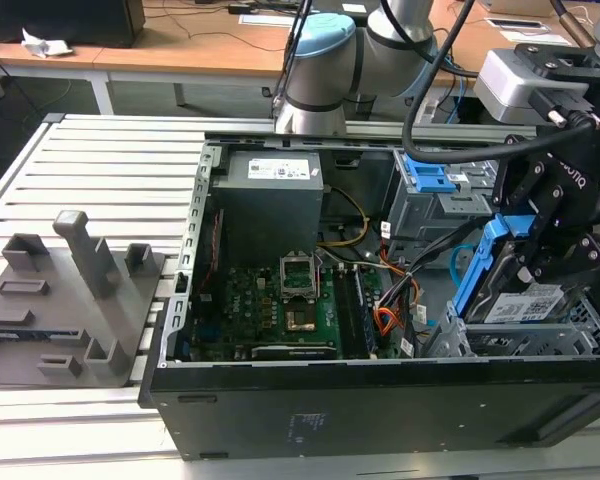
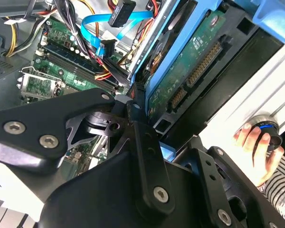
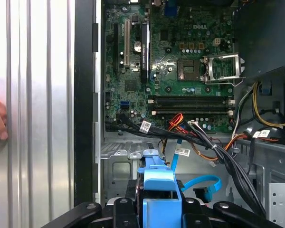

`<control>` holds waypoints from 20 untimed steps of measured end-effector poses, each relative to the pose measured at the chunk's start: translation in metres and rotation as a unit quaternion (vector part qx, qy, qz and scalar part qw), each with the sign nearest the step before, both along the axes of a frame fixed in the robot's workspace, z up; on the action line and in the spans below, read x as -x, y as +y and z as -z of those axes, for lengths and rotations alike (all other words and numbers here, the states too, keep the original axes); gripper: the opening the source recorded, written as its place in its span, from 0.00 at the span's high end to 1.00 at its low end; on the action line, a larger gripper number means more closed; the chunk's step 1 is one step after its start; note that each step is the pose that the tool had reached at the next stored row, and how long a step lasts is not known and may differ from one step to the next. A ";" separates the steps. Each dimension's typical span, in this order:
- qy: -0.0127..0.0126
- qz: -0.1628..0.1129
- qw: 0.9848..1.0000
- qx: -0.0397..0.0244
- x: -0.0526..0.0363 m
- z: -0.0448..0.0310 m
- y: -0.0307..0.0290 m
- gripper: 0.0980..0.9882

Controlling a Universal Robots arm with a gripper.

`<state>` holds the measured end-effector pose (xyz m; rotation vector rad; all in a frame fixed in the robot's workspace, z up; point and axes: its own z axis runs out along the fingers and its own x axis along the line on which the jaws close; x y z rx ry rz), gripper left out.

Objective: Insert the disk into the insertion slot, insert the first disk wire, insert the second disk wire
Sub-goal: 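Insert the disk into the insertion slot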

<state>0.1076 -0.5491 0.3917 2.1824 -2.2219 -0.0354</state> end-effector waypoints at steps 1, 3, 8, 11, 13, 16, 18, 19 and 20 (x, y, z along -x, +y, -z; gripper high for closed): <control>0.000 0.000 1.000 0.000 0.0000 0.0000 0.0000 0.70; 0.000 0.000 1.000 0.000 0.0001 0.0000 0.0000 0.62; 0.000 0.000 1.000 0.000 0.0000 0.0001 0.0000 0.62; 0.000 0.000 1.000 0.000 0.0000 0.0002 0.0000 0.78; 0.000 0.000 1.000 0.000 0.0000 0.0002 0.0000 0.91; 0.000 0.000 1.000 0.000 0.0000 0.0002 0.0000 0.99; 0.000 0.000 1.000 0.000 0.0000 0.0003 0.0000 0.99; 0.000 0.000 1.000 0.000 0.0000 0.0002 0.0000 0.99; 0.000 0.000 1.000 0.000 0.0000 0.0003 0.0000 0.99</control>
